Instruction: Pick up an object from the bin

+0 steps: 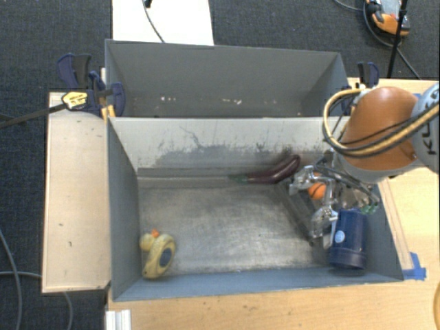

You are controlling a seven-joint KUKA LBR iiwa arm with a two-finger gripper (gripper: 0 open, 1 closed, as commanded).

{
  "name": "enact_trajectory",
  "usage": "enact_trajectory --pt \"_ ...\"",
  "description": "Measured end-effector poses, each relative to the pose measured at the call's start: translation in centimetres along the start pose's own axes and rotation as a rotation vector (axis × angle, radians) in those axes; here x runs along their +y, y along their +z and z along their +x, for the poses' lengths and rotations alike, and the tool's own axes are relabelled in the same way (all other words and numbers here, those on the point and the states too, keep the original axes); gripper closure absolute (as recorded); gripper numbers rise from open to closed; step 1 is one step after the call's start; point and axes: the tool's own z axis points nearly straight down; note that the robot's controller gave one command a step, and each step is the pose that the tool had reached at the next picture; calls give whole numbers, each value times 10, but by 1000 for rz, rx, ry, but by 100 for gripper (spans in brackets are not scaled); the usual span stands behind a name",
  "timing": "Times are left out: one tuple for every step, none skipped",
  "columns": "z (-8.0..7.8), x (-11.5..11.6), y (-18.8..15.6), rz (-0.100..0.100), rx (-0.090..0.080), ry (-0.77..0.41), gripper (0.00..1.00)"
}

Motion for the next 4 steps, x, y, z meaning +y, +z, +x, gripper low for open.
enact_trajectory --pt "2 -26 5 -3 -1 -293 0" --pt "12 -38 14 -4 -10 -298 0" --pt "40 -45 14 3 -14 -285 0" --pt "64 -65 15 2 -1 -640 100"
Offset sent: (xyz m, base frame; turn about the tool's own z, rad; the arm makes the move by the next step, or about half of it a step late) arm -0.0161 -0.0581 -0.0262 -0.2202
